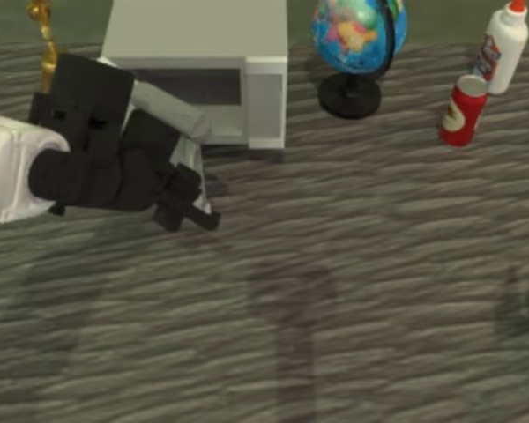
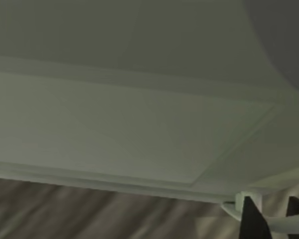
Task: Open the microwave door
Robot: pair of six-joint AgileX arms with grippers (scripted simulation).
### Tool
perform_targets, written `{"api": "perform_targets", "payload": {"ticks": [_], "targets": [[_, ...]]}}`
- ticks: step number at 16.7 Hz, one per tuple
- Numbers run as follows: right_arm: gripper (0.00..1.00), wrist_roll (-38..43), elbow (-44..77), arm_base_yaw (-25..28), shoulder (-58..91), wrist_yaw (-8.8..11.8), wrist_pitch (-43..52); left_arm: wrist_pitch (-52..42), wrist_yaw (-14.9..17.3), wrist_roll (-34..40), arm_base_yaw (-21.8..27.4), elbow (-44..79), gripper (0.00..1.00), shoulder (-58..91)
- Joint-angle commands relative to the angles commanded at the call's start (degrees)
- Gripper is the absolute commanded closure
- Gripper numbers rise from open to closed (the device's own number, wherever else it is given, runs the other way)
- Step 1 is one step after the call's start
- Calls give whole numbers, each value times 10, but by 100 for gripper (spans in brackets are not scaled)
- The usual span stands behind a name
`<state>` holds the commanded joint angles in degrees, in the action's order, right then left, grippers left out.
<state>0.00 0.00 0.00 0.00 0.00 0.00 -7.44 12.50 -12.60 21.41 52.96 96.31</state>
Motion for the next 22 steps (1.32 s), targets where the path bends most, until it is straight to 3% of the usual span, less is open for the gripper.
{"api": "perform_targets", "payload": {"ticks": [16,22], "targets": [[0,0,0,0,0,0,0,0,0,0,0,0,100,0],[0,0,0,0,0,0,0,-8,23,-25,-11,-4,100,-6]]}}
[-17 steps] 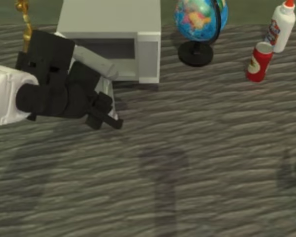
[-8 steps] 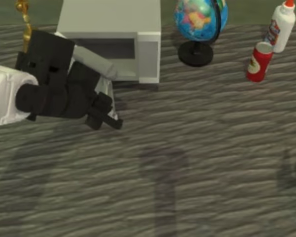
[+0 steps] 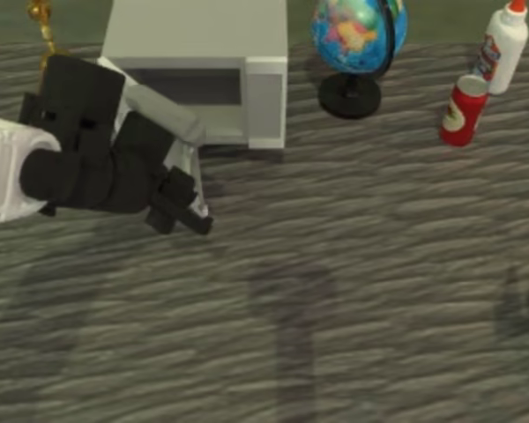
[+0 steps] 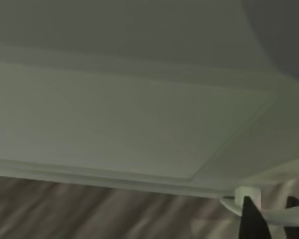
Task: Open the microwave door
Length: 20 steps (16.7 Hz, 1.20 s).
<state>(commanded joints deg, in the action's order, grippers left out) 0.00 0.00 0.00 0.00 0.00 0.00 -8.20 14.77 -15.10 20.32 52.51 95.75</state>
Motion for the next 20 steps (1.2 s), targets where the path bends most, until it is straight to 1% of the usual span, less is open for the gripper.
{"api": "perform_targets", "payload": {"ticks": [4,20], "targets": [[0,0,0,0,0,0,0,-8,20,-29,-14,-5,100,-5],[0,0,0,0,0,0,0,-8,21,-31,-15,-5,100,-5]]}}
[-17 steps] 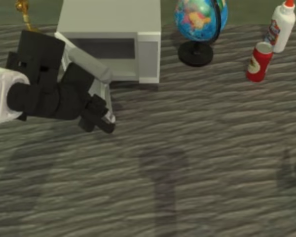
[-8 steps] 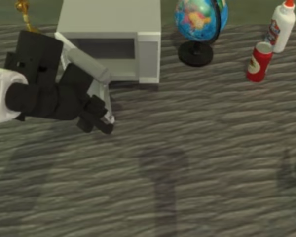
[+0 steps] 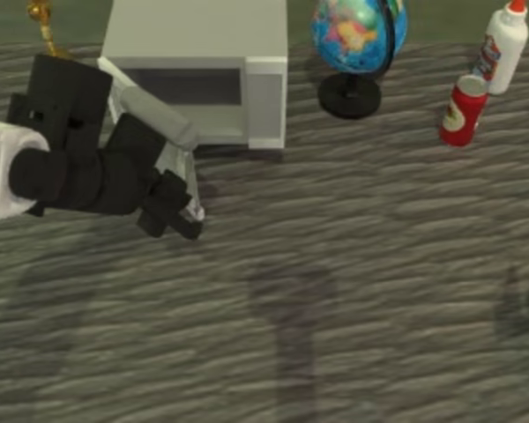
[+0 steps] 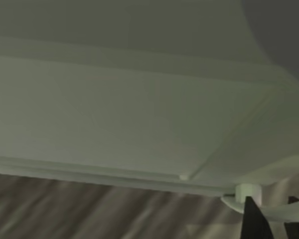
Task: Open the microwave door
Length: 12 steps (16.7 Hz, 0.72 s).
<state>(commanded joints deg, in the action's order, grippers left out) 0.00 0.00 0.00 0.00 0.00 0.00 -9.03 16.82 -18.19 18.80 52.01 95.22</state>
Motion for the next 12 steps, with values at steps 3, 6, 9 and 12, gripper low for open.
{"api": "perform_targets", "payload": {"ticks": [3,6,9,12], "targets": [[0,0,0,0,0,0,0,0,0,0,0,0,100,0],[0,0,0,0,0,0,0,0,0,0,0,0,100,0],[0,0,0,0,0,0,0,0,0,0,0,0,100,0],[0,0,0,0,0,0,0,-3,8,-4,0,-2,100,0]]}}
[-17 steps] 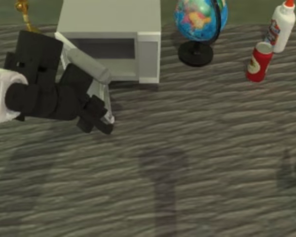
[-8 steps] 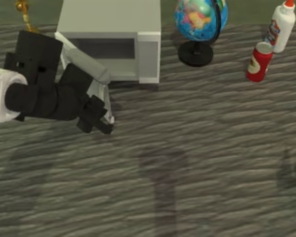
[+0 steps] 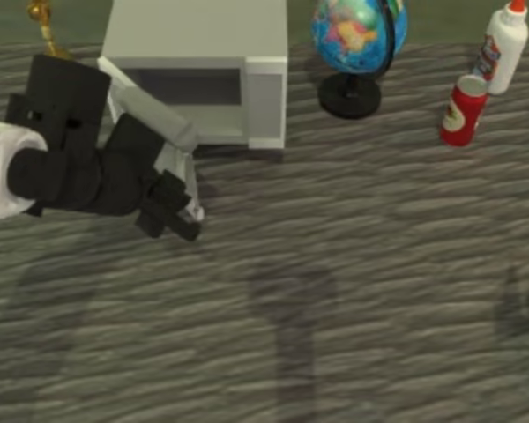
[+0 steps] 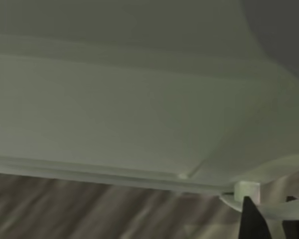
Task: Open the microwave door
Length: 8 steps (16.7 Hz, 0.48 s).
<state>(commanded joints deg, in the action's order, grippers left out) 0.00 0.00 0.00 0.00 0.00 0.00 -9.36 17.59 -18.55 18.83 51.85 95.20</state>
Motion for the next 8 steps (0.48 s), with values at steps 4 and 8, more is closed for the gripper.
{"api": "perform_targets", "payload": {"ticks": [4,8], "targets": [[0,0,0,0,0,0,0,-7,16,-27,-13,0,100,-4],[0,0,0,0,0,0,0,-15,27,-45,-23,-2,100,-6]]}}
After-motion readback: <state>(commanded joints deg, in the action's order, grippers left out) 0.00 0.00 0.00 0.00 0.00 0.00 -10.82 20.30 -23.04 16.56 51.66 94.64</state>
